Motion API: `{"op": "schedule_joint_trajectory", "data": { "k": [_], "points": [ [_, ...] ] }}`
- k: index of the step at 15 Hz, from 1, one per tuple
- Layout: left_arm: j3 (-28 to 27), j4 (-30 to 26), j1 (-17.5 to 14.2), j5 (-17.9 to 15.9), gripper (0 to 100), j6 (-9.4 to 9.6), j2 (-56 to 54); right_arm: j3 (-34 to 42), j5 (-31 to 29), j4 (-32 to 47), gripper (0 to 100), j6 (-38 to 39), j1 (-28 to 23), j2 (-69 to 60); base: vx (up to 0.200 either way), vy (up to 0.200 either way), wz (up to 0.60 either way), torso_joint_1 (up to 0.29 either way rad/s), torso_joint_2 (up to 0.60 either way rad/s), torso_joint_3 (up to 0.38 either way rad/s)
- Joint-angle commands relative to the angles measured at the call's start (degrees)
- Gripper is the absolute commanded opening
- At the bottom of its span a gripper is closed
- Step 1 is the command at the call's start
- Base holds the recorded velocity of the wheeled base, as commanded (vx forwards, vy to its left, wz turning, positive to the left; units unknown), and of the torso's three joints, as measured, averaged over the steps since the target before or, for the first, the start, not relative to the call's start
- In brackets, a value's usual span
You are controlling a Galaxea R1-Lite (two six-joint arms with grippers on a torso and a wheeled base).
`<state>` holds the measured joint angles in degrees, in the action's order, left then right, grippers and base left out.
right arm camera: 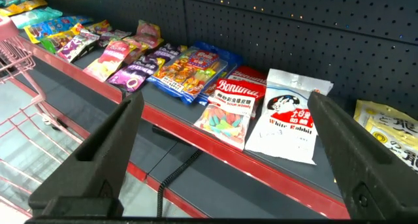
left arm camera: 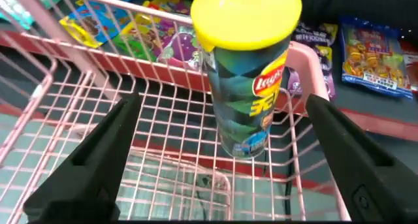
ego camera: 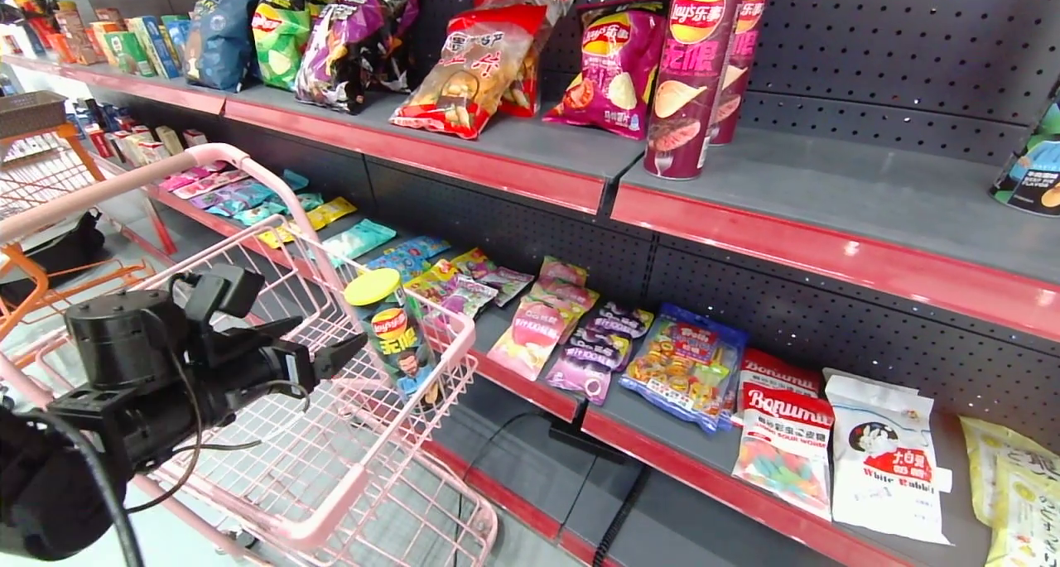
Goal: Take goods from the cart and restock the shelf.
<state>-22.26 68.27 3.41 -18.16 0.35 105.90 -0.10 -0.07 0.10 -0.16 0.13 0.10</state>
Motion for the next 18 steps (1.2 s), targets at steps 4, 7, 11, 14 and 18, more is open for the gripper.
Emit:
{"op": "schedule_joint_trajectory", "data": {
  "k": [4,7,11,14,18],
  "points": [
    [-7.4,0.5,2.5,-0.4,100,0.09,9.0,0.0,0.1,0.0,100,-0.1,0.0,0.1,0.000,0.000,0.00,0.000,0.00,0.000],
    [-10.6,0.5,3.2,-0.4,100,0.17,11.3,0.0,0.0,0.0,100,-0.1,0.0,0.1,0.000,0.000,0.00,0.000,0.00,0.000],
    [-12.3,0.6,5.6,-0.2,100,0.17,13.7,0.0,0.1,0.0,100,-0.1,0.0,0.1,0.000,0.000,0.00,0.000,0.00,0.000],
    [-14.9,0.5,6.0,0.1,100,0.96,15.2,0.0,0.1,0.0,100,-0.1,0.0,0.1,0.000,0.000,0.00,0.000,0.00,0.000],
    [-15.6,0.6,6.0,0.9,0,1.05,17.2,0.0,0.1,0.0,100,-0.2,0.0,0.1,0.000,0.000,0.00,0.000,0.00,0.000]
  ]
}}
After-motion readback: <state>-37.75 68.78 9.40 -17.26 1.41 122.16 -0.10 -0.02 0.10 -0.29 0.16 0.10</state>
